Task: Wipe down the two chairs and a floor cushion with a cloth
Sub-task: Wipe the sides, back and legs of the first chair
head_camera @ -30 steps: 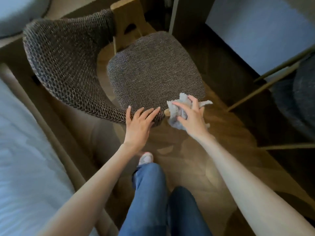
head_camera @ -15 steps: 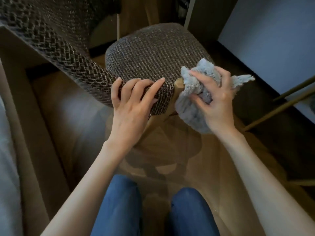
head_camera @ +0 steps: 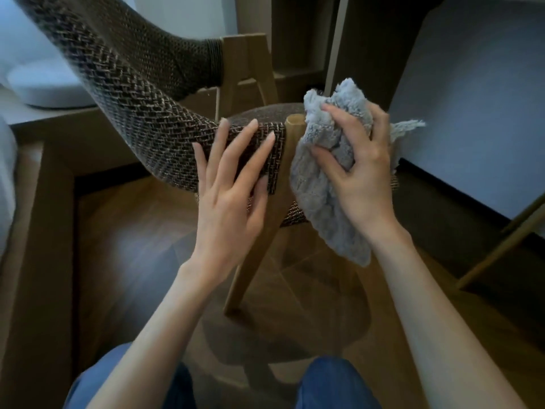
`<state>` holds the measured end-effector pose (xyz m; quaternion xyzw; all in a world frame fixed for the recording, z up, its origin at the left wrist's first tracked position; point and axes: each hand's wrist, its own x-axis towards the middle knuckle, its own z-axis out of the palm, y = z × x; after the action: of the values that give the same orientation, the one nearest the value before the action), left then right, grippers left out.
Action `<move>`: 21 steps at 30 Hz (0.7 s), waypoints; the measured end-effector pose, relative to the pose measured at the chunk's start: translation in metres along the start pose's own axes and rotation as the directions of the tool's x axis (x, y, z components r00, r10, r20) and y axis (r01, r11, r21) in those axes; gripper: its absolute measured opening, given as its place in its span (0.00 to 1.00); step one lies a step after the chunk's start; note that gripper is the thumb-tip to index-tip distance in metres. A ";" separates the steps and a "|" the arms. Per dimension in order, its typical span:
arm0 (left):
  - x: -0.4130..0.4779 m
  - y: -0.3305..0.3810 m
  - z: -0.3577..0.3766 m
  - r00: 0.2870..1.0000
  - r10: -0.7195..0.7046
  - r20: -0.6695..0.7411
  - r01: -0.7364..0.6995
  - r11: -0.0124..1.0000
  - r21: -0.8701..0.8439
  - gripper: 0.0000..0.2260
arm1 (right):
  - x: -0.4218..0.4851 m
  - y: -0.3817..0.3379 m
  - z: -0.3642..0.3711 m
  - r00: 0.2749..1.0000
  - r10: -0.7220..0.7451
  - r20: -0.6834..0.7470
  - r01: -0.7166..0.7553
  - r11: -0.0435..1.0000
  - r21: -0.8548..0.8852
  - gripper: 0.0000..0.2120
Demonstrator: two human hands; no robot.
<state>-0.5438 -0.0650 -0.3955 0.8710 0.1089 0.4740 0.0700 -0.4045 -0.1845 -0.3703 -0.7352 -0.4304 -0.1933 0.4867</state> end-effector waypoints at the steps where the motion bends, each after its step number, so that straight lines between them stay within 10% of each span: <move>1: -0.006 0.005 0.000 0.999 0.025 0.033 -0.023 0.998 -0.050 0.20 | 0.000 -0.001 -0.004 0.999 0.008 0.044 -0.008 1.000 0.009 0.23; 11: -0.038 0.034 0.007 0.915 -0.238 0.325 0.351 0.867 -0.355 0.30 | -0.063 -0.020 -0.031 0.918 -0.013 0.397 -0.167 0.894 0.416 0.23; 17: -0.061 0.031 -0.002 0.680 -0.364 0.637 0.734 0.327 -0.596 0.26 | -0.092 -0.005 -0.030 0.893 0.096 0.440 -0.300 0.856 0.421 0.25; 21: -0.069 0.030 0.005 0.659 -0.396 0.640 0.752 0.360 -0.552 0.14 | -0.104 0.004 -0.028 0.886 0.061 0.459 -0.262 0.883 0.389 0.37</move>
<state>-0.5722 -0.1117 -0.4476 0.7229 0.1785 0.2238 0.6289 -0.4547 -0.2561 -0.4326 -0.6642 -0.4958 0.1201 0.5464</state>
